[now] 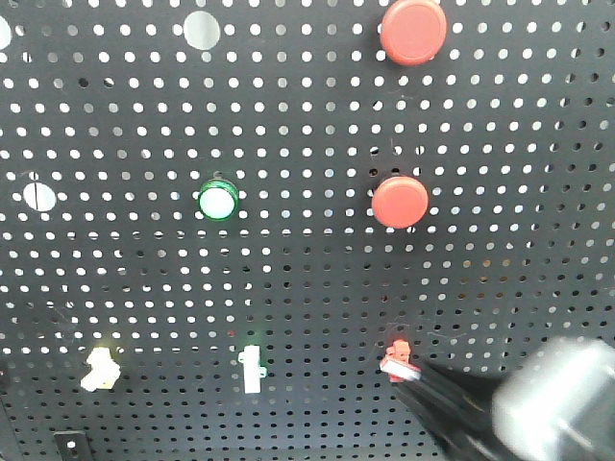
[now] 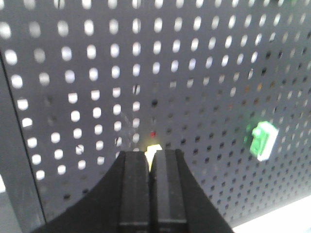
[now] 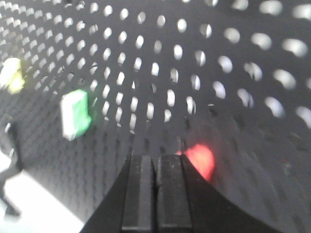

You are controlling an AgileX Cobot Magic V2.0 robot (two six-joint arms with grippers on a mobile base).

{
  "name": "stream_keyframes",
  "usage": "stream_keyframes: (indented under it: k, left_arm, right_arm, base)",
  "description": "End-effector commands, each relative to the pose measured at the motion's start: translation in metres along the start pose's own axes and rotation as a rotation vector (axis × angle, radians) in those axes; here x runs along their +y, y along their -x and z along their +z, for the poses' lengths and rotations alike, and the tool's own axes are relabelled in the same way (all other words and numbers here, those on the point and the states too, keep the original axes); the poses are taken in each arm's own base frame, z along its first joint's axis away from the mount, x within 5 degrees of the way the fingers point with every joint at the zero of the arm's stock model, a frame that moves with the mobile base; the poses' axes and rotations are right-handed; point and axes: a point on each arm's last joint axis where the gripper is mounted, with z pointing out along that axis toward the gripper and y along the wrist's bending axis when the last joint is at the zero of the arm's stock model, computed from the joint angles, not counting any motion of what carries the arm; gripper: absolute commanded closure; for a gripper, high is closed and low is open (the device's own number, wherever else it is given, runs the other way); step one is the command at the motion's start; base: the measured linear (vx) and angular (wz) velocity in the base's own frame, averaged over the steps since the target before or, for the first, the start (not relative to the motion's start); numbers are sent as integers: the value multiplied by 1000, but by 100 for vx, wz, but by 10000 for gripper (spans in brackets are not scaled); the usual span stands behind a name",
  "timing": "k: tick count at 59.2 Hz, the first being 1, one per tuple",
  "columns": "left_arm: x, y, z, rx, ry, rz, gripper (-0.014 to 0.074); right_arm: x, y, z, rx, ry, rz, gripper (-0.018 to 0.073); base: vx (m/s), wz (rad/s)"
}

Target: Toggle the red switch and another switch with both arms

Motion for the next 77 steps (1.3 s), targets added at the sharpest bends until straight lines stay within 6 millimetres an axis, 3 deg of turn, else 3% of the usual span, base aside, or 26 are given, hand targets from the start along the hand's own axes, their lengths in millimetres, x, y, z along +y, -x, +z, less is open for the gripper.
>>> stream_keyframes:
  k: [1, 9, 18, 36, 53, 77]
  left_arm:
    - [-2, 18, -3, -110, -15, -8, 594]
    - [-2, 18, -3, -110, -15, -8, 594]
    - [-2, 18, -3, -111, -15, -8, 594]
    - [-2, 19, -3, -115, -15, -8, 594]
    - [-2, 19, -3, -115, -15, -8, 594]
    - [-2, 19, -3, -115, -15, -7, 594]
  right_arm:
    - [-3, 30, 7, -151, -2, 0, 566]
    - [-5, 32, 18, -141, -8, 14, 566]
    - [-8, 20, 27, -57, -34, 87, 566]
    - [-8, -5, 26, 206, -48, 99, 566]
    - [-8, -2, 14, 251, -57, 97, 566]
    - [-8, 7, 16, 157, -53, 98, 566]
  base:
    - [0, 0]
    - [0, 0]
    - [0, 0]
    - [0, 0]
    - [0, 0]
    - [0, 0]
